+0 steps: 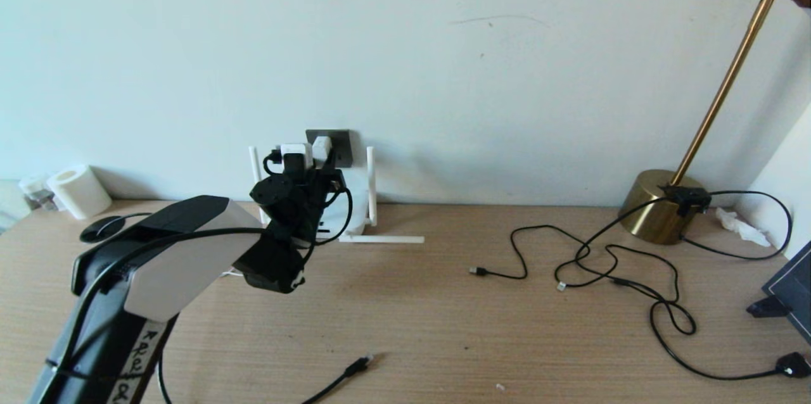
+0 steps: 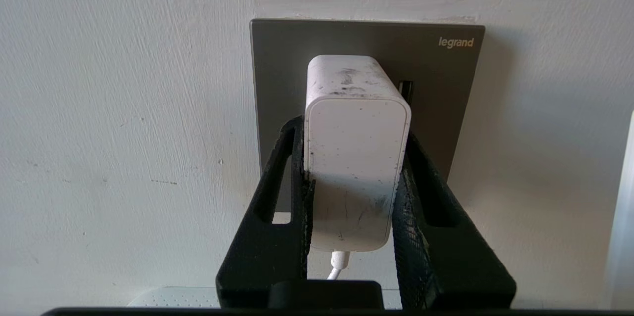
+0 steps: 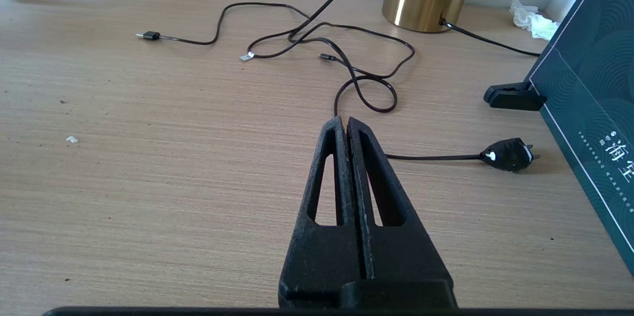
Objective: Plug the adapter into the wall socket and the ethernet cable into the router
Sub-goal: Plug plug into socket
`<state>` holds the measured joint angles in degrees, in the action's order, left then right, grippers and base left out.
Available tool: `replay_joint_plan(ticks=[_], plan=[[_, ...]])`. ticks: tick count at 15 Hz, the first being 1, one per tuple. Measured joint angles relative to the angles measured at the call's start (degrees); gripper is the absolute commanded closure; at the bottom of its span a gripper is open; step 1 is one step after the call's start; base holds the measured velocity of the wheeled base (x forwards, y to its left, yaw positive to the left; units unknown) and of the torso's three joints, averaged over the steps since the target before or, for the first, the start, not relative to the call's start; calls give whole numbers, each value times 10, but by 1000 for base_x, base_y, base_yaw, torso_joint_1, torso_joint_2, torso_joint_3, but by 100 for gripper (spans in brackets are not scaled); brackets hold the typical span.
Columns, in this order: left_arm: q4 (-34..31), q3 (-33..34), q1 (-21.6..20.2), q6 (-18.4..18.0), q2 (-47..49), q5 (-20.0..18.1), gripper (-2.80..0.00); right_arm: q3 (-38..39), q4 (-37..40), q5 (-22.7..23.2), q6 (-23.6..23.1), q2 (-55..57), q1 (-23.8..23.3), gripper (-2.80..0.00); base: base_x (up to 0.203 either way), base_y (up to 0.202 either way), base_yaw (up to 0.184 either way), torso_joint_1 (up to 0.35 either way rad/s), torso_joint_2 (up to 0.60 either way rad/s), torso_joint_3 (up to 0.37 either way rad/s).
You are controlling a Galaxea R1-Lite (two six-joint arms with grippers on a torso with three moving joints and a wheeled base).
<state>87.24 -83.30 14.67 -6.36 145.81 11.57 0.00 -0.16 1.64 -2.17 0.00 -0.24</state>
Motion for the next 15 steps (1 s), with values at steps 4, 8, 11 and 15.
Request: replay_joint_plan(ticks=[4, 8, 11, 15], plan=[[0, -3, 0, 0, 2, -1, 0, 0, 0, 0, 0, 0, 0, 0, 0, 0, 0, 0, 0, 0], [1, -6, 0, 0, 8, -1, 0, 0, 0, 0, 0, 0, 0, 0, 0, 0, 0, 0, 0, 0], [2, -7, 0, 0, 13, -1, 0, 0, 0, 0, 0, 0, 0, 0, 0, 0, 0, 0, 0, 0], [2, -6, -3, 1, 18, -2, 0, 0, 0, 0, 0, 0, 0, 0, 0, 0, 0, 0, 0, 0]])
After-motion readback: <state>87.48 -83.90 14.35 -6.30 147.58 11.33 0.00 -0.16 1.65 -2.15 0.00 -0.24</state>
